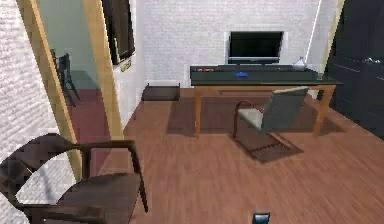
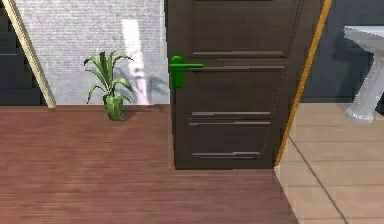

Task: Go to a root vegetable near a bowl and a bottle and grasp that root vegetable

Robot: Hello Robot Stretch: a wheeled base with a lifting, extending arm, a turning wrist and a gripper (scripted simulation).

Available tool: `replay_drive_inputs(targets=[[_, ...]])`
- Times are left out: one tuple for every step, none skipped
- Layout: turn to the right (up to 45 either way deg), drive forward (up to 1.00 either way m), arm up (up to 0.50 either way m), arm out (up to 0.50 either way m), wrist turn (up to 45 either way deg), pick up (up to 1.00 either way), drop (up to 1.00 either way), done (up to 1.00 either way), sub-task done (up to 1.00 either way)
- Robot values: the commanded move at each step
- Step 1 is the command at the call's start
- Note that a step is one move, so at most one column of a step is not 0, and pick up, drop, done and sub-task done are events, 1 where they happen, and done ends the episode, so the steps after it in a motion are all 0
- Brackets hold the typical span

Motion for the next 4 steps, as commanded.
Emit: replay_drive_inputs(targets=[[0.0, 1.0, 0.0, 0.0, 0.0, 0.0, 0.0, 0.0, 0.0], [-3.0, 0.0, 0.0, 0.0, 0.0, 0.0, 0.0, 0.0, 0.0], [0.0, 0.4, 0.0, 0.0, 0.0, 0.0, 0.0, 0.0, 0.0], [-45.0, 0.0, 0.0, 0.0, 0.0, 0.0, 0.0, 0.0, 0.0]])
